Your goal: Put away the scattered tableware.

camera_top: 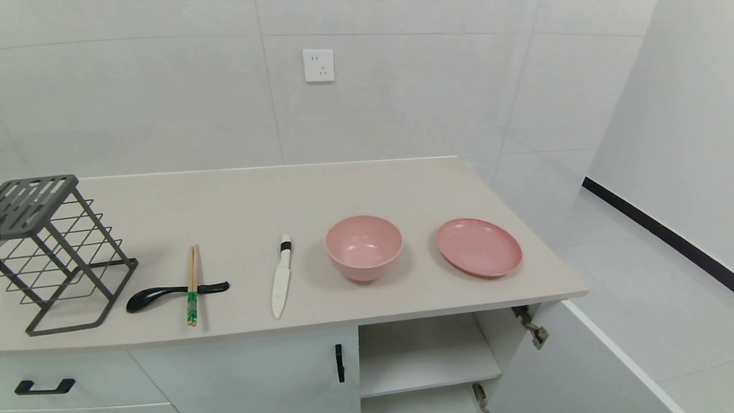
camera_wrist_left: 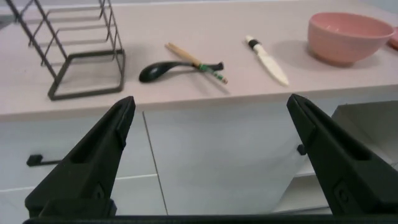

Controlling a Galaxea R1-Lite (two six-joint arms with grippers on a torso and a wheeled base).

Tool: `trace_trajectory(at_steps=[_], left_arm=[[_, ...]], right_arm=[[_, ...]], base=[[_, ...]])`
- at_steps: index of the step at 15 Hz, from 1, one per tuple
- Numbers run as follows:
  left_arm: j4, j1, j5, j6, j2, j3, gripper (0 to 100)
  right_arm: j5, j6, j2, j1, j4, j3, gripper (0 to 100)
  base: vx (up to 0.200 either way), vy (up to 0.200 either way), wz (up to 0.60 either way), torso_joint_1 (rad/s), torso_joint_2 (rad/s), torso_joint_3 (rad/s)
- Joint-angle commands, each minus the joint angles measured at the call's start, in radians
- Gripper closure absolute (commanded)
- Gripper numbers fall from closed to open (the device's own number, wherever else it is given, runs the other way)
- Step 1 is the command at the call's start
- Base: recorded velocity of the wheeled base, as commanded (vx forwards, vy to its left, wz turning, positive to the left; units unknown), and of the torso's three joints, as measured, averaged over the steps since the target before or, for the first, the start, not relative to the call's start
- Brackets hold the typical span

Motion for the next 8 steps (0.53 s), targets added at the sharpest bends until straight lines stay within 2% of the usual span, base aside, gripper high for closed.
trace_trajectory(at_steps=[1,3,6,8], left_arm=[[-0.001,0.000,0.000,0.000,0.001,0.000,0],[0.000,0.000,-0.001,-0.001,0.001,0.000,0],[-0.001,0.000,-0.001,0.000,0.001,0.000,0],[0.000,0.000,-0.001,0.000,0.001,0.000,0]], right_arm=[[0.000,0.000,0.000,0.000,0.001,0.000,0],[0.000,0.000,0.000,0.000,0.001,0.000,0],[0.000,-0.002,0.000,0.000,0.001,0.000,0],[0.000,0.000,0.000,0.000,0.001,0.000,0]], base=[[0.000,0.000,0.00,0.310,-0.54,-0.271],[0.000,0.000,0.00,0.230,-0.47,-0.219],[0.200,0.000,0.00,0.053,-0.12,-0.066],[0.000,0.000,0.00,0.129,-0.23,-0.107]])
